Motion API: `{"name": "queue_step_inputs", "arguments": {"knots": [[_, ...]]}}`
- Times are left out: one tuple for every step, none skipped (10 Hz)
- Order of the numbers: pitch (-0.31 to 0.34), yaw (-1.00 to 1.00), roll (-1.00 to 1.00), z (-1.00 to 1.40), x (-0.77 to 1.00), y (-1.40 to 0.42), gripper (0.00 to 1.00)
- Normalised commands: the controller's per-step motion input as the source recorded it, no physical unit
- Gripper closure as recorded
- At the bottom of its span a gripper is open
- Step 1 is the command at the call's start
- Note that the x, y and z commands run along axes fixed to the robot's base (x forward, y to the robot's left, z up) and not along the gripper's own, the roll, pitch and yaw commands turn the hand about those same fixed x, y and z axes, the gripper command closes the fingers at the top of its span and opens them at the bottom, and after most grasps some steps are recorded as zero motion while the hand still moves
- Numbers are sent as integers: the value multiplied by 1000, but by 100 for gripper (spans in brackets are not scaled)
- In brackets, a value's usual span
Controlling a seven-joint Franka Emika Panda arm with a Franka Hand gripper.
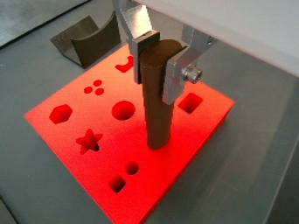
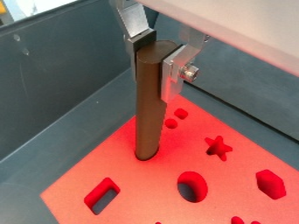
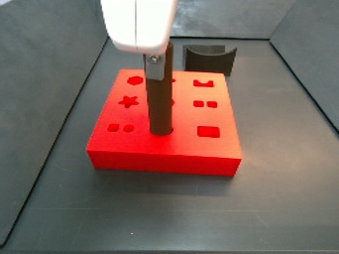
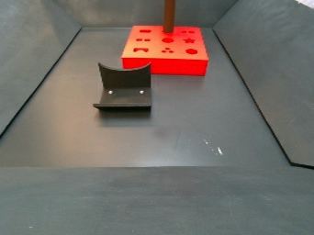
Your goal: Insert the oval object.
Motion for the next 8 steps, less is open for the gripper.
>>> {"name": "queue_step_inputs", "arguments": {"knots": [[19, 0, 0, -60, 14, 0, 100], [13, 0, -13, -434, 0, 0, 100], [0, 0, -37, -634, 37, 0, 100], [0, 0, 0, -700, 0, 0, 100], [3, 0, 0, -694, 20, 0, 100], [1, 0, 0, -717, 40, 0, 100], [4, 0, 6, -734, 31, -14, 100], [6, 0, 20, -734, 23, -31, 100]]}}
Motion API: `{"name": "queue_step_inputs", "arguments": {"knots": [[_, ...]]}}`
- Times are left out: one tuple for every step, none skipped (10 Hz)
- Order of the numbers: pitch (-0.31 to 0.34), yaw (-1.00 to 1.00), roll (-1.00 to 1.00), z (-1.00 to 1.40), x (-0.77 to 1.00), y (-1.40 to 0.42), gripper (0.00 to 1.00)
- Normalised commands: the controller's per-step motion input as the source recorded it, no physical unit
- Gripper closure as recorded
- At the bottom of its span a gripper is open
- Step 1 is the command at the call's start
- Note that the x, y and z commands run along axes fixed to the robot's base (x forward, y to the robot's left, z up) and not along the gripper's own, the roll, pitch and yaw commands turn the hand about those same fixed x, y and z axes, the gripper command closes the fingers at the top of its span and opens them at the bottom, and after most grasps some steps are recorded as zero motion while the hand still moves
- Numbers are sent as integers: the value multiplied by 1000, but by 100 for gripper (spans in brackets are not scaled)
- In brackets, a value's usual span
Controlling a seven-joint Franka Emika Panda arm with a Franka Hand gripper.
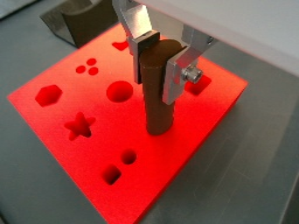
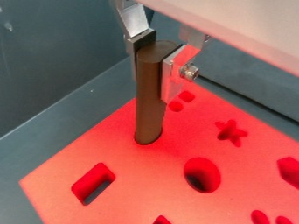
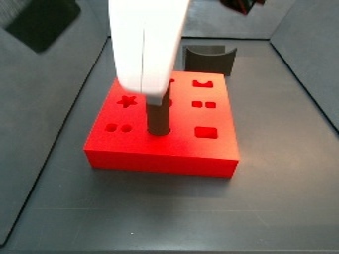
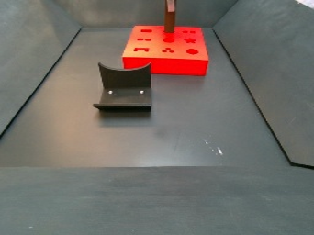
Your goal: Insert the oval object.
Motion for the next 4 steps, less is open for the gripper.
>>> {"name": "queue_step_inputs", "arguments": {"knots": [[6, 0, 27, -766, 11, -51, 100], [10, 0, 11, -671, 0, -31, 100], [43, 0, 0, -346, 49, -37, 100], [0, 0, 0, 0, 0, 0, 100]]}}
